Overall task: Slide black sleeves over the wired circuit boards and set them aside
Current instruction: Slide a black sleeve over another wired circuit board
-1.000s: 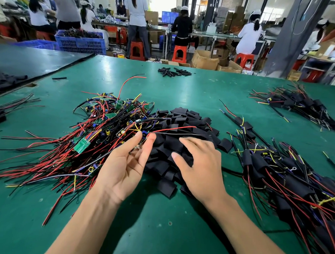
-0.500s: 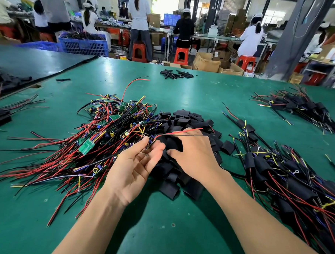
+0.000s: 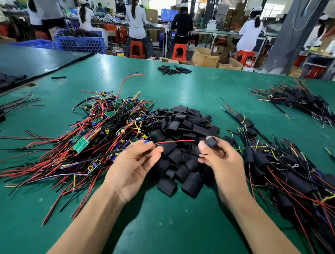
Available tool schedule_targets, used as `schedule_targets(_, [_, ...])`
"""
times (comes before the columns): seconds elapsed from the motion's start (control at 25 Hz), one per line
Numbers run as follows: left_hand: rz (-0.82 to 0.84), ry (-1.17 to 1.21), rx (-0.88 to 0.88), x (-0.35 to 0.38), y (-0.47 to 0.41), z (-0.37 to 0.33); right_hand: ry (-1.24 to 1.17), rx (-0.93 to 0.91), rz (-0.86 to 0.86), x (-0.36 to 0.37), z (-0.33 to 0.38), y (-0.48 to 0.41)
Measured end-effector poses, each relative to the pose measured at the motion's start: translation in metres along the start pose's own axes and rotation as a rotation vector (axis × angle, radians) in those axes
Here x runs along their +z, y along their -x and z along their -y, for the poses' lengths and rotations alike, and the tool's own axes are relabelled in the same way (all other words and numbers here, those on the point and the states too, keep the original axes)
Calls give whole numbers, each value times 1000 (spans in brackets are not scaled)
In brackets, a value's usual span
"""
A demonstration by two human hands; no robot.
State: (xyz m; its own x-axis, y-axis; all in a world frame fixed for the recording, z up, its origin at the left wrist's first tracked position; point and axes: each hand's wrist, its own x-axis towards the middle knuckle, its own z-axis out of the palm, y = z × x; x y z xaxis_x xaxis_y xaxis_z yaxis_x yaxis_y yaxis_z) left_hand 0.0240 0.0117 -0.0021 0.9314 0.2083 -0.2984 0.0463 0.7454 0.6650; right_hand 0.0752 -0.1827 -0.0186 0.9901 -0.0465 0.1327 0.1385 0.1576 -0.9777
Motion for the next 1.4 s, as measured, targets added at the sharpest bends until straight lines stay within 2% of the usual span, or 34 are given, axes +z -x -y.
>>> schedule_targets(0.16, [-4, 5, -25, 0, 1, -4, -352, 147, -105, -12, 2, -7])
schedule_targets(0.36, [25, 5, -27, 1, 5, -5, -501, 253, -99, -9, 1, -6])
schedule_targets(0.56, [23, 26, -21, 1, 5, -4, -528, 305, 12, -3, 0, -1])
schedule_targets(0.96, [-42, 105, 9, -1, 2, -5, -628, 403, 126, -2, 5, 4])
schedule_targets(1.24, [-46, 104, 41, -3, 1, -4, -597, 344, 149, -2, 4, 5])
schedule_targets(1.4, [14, -98, 104, 2, 3, 3, -500, 248, 147, 6, 0, 12])
